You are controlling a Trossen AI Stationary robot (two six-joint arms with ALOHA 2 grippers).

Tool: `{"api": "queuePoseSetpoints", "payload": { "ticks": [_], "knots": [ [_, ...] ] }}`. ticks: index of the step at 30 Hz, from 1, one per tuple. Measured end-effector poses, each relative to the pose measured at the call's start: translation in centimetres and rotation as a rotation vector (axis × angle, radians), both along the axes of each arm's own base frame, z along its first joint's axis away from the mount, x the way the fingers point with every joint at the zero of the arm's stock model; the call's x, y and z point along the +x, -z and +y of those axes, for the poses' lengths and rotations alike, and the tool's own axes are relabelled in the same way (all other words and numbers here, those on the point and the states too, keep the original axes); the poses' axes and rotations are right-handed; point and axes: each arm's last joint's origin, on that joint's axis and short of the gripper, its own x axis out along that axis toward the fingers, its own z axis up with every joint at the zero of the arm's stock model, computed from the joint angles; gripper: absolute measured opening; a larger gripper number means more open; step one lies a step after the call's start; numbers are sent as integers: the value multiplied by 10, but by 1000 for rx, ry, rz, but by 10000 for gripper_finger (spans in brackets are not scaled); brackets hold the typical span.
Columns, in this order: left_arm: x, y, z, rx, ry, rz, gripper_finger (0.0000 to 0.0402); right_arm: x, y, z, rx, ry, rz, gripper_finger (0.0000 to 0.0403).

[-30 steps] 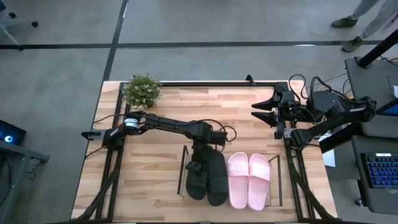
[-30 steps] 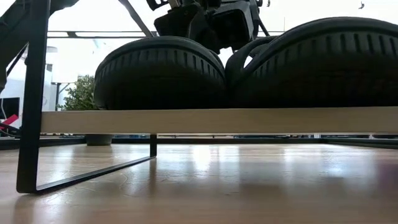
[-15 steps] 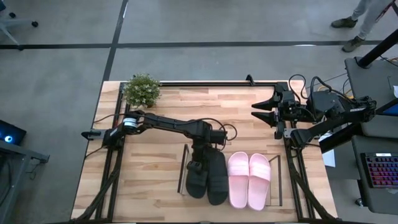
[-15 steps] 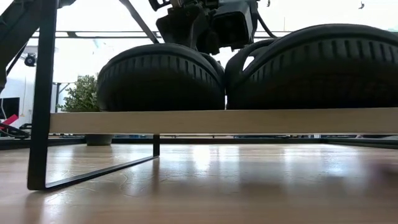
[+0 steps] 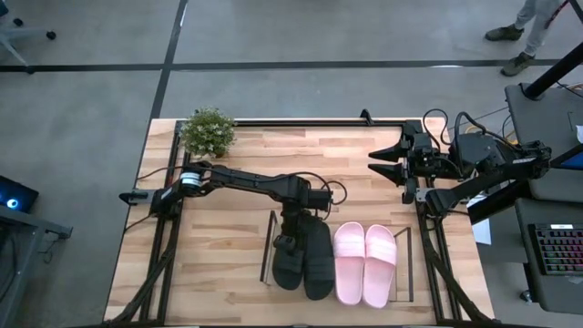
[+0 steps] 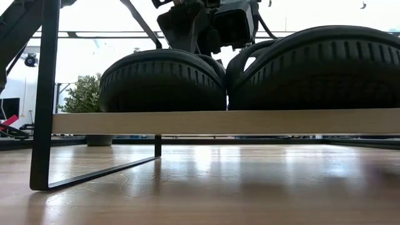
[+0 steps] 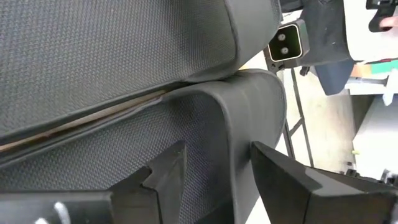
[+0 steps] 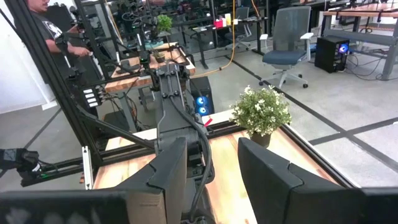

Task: Pick and place slides into the shelf
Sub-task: Put the black slide on the shelf, then return to Home Position

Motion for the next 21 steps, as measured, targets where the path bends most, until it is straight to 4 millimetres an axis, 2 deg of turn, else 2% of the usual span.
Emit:
{"api": "queuePoseSetpoints", "payload": {
  "ticks": [4, 13, 16, 21],
  "knots": [
    [0, 0, 0, -3, -25, 25, 190, 0, 0, 0, 0, 0, 0, 137],
    [-3, 0, 2, -12, -97, 114, 311, 0, 0, 0, 0, -3, 0, 137],
    [-4, -3, 1, -31, -94, 120, 329, 0, 1, 0, -2, -3, 8, 137],
    [-6, -10, 3, -33, -98, 107, 333, 0, 2, 0, 2, -3, 22, 137]
  ]
}}
